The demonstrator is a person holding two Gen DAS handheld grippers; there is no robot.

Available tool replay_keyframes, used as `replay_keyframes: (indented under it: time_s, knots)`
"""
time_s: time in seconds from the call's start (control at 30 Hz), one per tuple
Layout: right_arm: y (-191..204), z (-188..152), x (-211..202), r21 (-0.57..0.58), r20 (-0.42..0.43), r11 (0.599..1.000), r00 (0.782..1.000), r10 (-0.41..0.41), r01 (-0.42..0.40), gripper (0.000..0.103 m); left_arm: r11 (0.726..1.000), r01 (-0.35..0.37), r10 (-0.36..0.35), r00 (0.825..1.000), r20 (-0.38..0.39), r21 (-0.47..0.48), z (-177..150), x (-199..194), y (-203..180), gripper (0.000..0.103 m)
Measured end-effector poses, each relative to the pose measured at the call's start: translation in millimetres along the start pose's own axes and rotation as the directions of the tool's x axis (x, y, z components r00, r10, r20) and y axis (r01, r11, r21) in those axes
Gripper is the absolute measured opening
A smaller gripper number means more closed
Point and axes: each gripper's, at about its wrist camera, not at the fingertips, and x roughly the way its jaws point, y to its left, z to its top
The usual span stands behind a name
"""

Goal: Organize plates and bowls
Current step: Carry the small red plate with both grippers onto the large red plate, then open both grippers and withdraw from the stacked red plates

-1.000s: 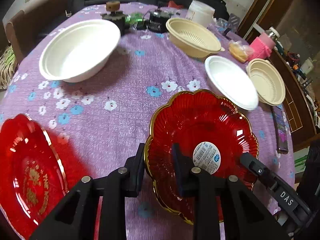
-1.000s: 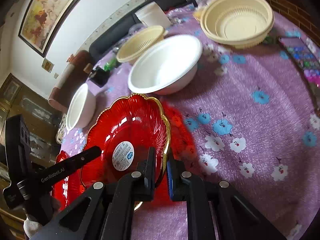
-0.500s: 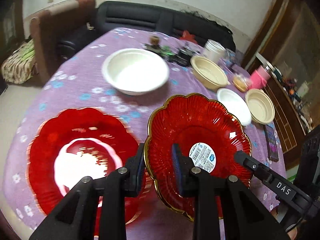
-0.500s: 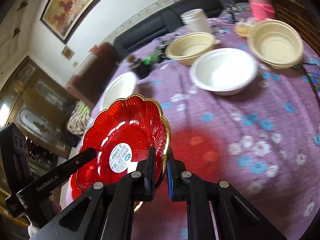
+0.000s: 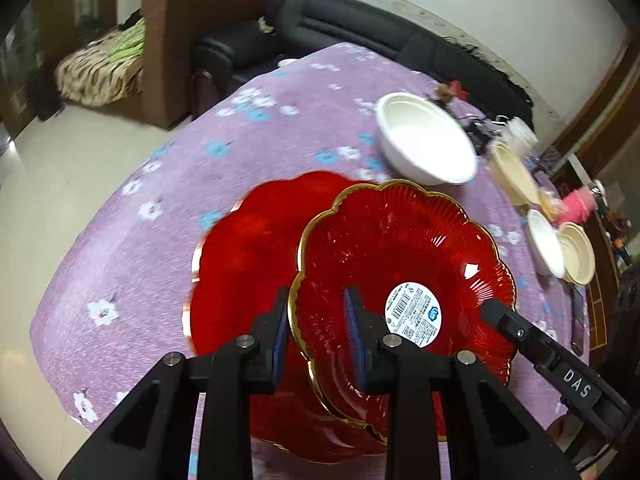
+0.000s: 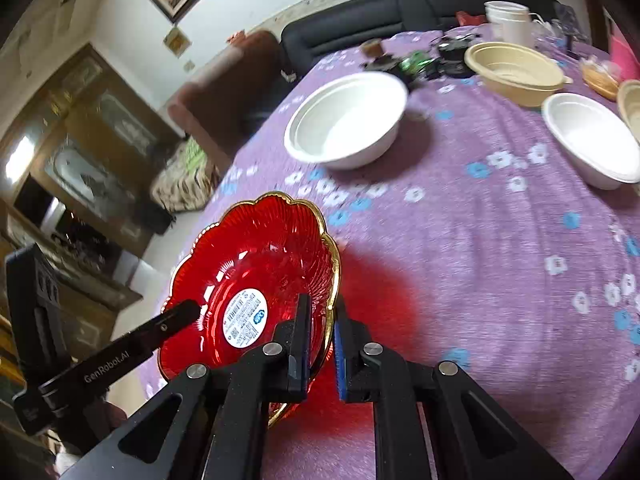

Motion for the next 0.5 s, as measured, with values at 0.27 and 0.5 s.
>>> replay_keyframes:
  time_s: [0.27,0.5]
  knots:
    - [20,-9,34,-0.086,-0.037,0.995,0.997,-0.061,0.058,0.012,0.997,-0.08,0.079,0.996,-0.027,-0.012,-5,20,19,0.026]
    - [31,-14,45,-0.146,-0.041,0.983,0.992,-0.117,0.11,0.015,0.996,-0.082,0.082,0.997,0.003,0.021,-3,15,16,0.051]
